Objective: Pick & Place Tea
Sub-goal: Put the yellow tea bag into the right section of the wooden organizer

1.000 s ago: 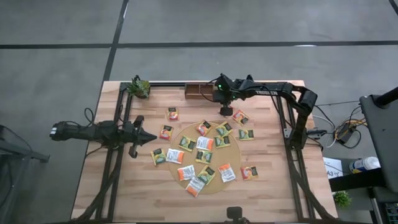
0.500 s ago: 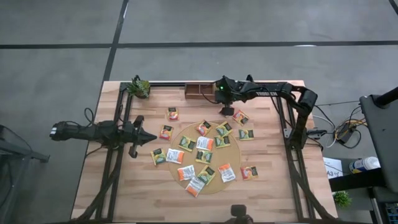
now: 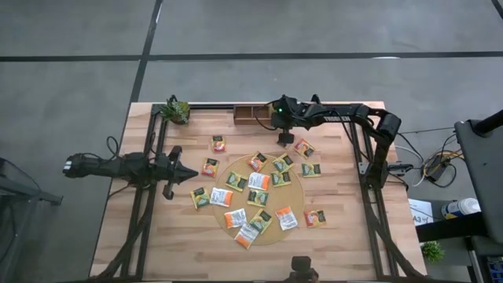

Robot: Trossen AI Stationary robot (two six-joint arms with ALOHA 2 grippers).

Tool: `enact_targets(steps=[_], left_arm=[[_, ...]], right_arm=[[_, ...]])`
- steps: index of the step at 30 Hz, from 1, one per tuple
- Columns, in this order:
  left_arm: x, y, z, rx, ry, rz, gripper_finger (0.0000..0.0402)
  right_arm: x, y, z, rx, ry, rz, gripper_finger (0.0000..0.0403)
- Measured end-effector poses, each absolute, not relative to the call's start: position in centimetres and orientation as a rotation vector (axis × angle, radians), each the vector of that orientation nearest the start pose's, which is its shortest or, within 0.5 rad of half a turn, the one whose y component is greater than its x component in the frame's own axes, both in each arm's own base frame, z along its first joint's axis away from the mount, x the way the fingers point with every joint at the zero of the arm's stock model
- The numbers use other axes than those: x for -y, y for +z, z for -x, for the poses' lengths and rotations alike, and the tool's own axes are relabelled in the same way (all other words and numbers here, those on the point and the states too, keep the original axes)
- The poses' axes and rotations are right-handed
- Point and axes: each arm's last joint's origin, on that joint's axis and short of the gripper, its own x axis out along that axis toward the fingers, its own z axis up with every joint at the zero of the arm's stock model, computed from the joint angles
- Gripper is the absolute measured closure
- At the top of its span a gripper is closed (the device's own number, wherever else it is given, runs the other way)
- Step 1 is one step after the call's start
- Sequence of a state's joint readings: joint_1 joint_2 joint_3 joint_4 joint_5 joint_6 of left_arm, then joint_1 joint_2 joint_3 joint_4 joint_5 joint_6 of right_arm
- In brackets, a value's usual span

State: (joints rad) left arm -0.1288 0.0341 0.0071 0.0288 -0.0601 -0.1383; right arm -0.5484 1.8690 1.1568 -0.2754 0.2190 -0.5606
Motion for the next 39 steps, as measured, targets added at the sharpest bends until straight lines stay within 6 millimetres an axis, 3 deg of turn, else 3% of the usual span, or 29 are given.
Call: enact_targets(steps=[7,19,27,33,39], left_arm=[[1.1,16.6,-9.9,-0.003,-0.069,0.138,0.0402],[1.1,16.6,-9.9,-0.003,-0.069,0.138,0.0402],[1.1,16.6,-9.9,-0.003,-0.069,0.138,0.0402],[1.1,16.6,-9.9,-0.003,-0.069,0.139,0.0402],[1.1,16.6,-9.9,-0.003,-0.068,0.139,0.0402]], right_arm=[[19.6,16.1,-31.4,-1.211,-0.366,0.309,0.0395],[16.3,20.6,-31.1,-1.179,-0.391,0.196,0.0394],[14.0,21.5,-30.1,-1.256,-0.357,0.119,0.0394],[12.5,21.6,-30.5,-1.227,-0.267,-0.002,0.0394],[11.4,21.2,-30.4,-1.226,-0.259,-0.253,0.0369]])
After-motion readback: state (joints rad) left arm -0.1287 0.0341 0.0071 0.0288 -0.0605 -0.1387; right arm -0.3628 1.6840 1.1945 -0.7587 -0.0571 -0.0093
